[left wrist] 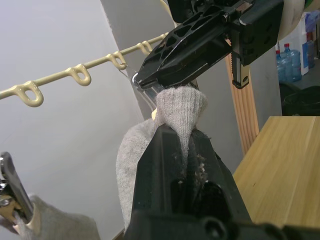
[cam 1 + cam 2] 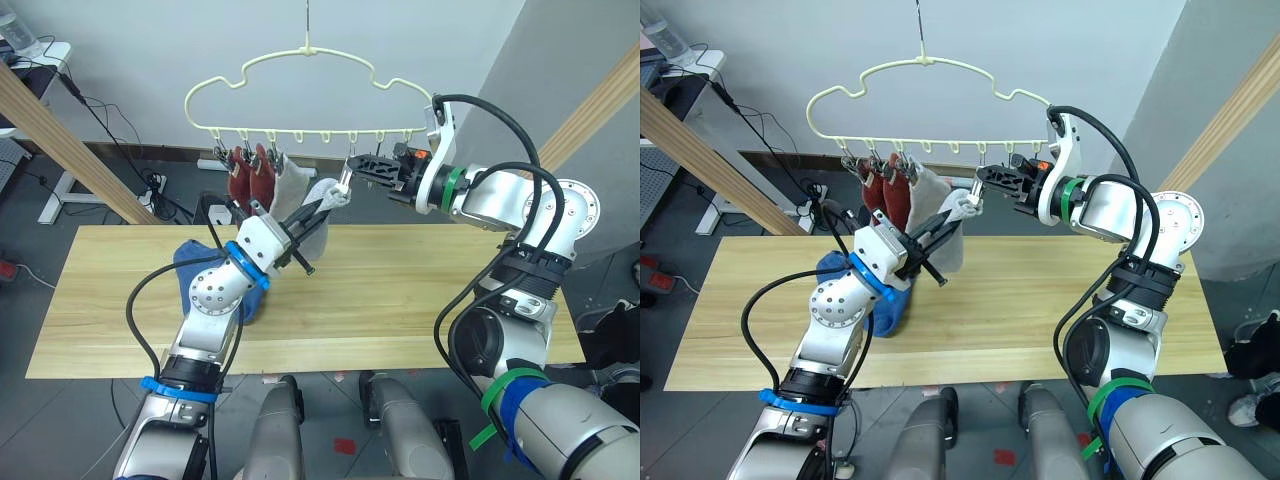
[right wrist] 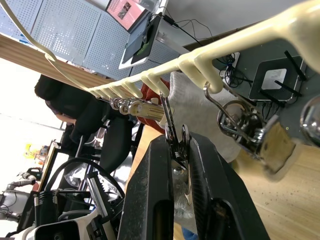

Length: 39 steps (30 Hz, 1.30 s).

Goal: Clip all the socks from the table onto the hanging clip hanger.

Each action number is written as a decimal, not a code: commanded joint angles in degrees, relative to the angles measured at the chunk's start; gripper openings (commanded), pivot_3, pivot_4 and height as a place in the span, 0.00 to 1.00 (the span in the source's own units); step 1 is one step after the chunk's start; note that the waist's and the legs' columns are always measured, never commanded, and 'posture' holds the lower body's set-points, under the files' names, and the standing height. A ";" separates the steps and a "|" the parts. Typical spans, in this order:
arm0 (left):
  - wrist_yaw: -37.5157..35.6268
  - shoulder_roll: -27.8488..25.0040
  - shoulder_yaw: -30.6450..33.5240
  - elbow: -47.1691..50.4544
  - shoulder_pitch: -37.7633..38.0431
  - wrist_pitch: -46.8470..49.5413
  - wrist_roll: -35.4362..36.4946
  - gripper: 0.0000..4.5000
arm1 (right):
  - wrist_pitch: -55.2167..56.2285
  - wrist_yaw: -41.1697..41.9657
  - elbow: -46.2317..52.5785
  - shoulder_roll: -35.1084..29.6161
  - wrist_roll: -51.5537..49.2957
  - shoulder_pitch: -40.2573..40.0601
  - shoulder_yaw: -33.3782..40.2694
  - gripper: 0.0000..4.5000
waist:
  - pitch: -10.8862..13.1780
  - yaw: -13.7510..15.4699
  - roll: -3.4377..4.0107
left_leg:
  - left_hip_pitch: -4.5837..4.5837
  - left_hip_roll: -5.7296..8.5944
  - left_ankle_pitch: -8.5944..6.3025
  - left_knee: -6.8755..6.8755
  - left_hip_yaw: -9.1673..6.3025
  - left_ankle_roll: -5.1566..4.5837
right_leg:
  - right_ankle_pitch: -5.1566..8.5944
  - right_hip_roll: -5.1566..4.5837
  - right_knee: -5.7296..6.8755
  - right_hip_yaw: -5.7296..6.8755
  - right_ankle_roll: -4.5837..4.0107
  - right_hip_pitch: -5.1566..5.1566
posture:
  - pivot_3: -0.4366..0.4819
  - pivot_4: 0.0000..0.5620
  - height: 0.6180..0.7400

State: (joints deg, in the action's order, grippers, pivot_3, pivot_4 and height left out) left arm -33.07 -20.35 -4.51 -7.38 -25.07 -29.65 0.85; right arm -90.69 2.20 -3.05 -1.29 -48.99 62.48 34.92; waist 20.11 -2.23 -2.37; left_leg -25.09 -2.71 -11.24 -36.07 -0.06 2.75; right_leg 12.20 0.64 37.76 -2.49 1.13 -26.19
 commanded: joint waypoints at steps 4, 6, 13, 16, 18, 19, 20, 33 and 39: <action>0.97 -0.20 0.06 1.60 -0.30 -2.13 -0.44 0.01 | -1.81 0.22 0.94 -0.39 0.20 -0.56 -1.36 0.08 | 0.00 0.01 0.00 | 0.00 0.00 0.00 0.00 0.00 0.00 | 0.00 0.00 0.00 0.00 0.00 0.00 | 0.44 0.59 1.00; 0.99 -0.21 0.05 1.57 -0.35 -2.17 -0.46 0.00 | -1.81 0.46 0.98 -0.40 0.08 -0.56 -1.41 0.19 | 0.00 0.01 0.00 | 0.00 0.00 0.00 0.00 0.00 0.00 | 0.00 0.00 0.00 0.01 0.00 0.00 | 0.44 0.59 1.00; 1.15 -0.17 -0.07 1.65 -0.41 -2.08 -0.59 0.00 | -1.81 0.90 0.93 -0.55 0.33 -0.55 -1.45 0.71 | 0.00 0.00 0.00 | -0.06 0.00 0.00 0.00 0.00 0.00 | 0.00 0.00 -0.01 0.01 0.00 -0.06 | 0.44 0.59 1.00; 1.77 0.15 -0.25 1.92 -0.59 -0.19 -1.06 0.00 | -1.81 1.56 2.70 -2.92 -1.02 -2.16 -1.76 0.94 | 0.00 0.01 0.00 | -0.07 0.00 0.00 0.01 -0.01 0.00 | 0.00 0.00 -0.02 0.01 0.00 -0.06 | 0.45 0.60 1.00; 2.26 0.27 -0.32 1.54 -0.97 1.30 -1.55 0.00 | -1.81 3.19 5.27 -6.64 -3.25 -4.56 -3.09 0.99 | 0.00 0.38 0.00 | -0.09 0.00 0.00 0.01 -0.03 0.00 | 0.00 0.00 -0.04 0.03 0.00 -0.06 | 0.44 0.60 1.00; 2.17 0.21 -0.37 1.43 -1.12 1.78 -1.54 0.06 | -1.81 3.97 6.25 -8.03 -4.21 -5.46 -3.81 1.00 | 0.01 0.55 0.01 | -0.12 0.01 0.00 0.01 -0.06 0.00 | 0.00 0.00 -0.08 0.07 0.00 -0.05 | 0.44 0.61 1.00; 2.00 0.30 -0.41 1.21 -1.32 2.25 -1.25 0.12 | -1.81 4.78 8.07 -9.53 -4.54 -6.60 -5.05 1.00 | 0.01 0.55 0.01 | -0.18 0.03 0.00 0.00 -0.08 0.00 | 0.00 -0.02 -0.12 0.09 0.00 -0.05 | 0.44 0.61 1.00; -7.51 -1.46 4.09 7.66 -2.42 27.72 19.15 0.94 | 34.84 3.59 35.65 -17.09 20.29 -29.29 -35.62 1.00 | 0.02 -1.46 0.02 | -0.35 -0.04 -0.01 -0.02 -0.06 -0.01 | 0.00 0.09 -0.08 0.01 0.04 -0.36 | 0.42 0.65 1.00; -11.28 -7.79 8.59 18.26 3.15 39.65 28.29 1.00 | 48.65 -0.97 33.54 -11.96 31.90 -30.88 -41.30 1.00 | 0.03 -1.51 0.03 | -0.35 -0.05 0.02 -0.02 -0.01 0.03 | 0.00 0.09 0.04 -0.06 0.04 -0.48 | 0.44 0.67 1.00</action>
State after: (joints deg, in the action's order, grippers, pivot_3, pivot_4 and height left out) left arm -43.16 -26.70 1.73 6.50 -23.38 7.45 25.82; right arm -46.19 2.83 29.33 -14.11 -20.09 31.62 -6.15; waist 20.14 -3.74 -2.34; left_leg -25.44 -2.77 -11.22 -36.09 -0.06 2.78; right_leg 12.21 0.73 37.79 -2.55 1.17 -26.67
